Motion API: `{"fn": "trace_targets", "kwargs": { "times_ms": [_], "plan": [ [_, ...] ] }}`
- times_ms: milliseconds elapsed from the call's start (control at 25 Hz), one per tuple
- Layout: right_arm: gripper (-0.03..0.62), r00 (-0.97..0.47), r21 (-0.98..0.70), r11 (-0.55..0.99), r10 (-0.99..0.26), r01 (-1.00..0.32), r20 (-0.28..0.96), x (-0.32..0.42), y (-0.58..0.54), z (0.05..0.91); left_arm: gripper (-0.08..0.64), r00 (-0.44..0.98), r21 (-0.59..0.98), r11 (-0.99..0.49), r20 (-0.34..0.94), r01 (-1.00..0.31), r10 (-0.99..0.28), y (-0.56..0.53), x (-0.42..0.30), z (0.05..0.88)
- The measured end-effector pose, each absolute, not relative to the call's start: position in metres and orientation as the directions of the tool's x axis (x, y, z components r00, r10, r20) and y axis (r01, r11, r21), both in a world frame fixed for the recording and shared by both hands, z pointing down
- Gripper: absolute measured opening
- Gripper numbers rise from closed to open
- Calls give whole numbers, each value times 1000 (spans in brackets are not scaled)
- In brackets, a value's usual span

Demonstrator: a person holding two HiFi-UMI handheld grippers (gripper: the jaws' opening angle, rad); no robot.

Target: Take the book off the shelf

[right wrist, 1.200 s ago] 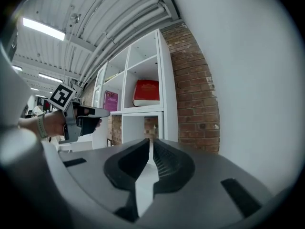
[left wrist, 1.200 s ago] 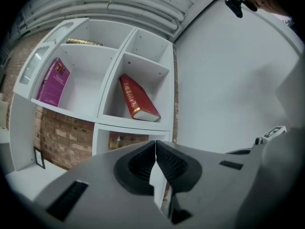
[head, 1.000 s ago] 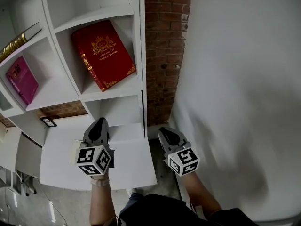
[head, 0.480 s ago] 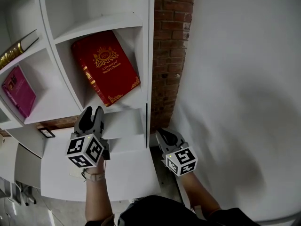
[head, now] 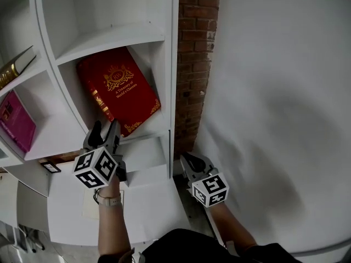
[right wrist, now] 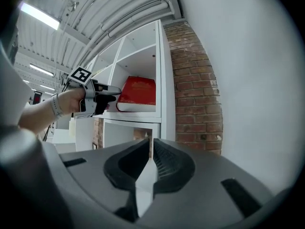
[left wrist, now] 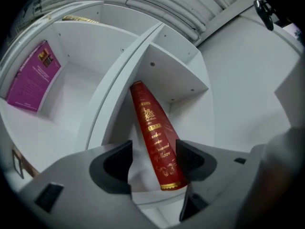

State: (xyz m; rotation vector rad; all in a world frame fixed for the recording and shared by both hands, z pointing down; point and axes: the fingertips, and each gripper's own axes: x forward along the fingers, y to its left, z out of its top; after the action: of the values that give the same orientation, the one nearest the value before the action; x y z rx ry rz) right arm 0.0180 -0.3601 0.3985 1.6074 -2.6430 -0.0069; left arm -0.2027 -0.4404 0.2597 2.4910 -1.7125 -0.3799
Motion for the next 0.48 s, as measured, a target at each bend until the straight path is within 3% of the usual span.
{"fn": "trace_targets", "kwargs": {
  "times_ms": [480],
  "plan": [
    [32, -406, 23, 407, -913, -913, 33, 25, -371, 398, 295, 369, 191, -384, -110, -903, -923, -476, -187, 253]
  ]
}}
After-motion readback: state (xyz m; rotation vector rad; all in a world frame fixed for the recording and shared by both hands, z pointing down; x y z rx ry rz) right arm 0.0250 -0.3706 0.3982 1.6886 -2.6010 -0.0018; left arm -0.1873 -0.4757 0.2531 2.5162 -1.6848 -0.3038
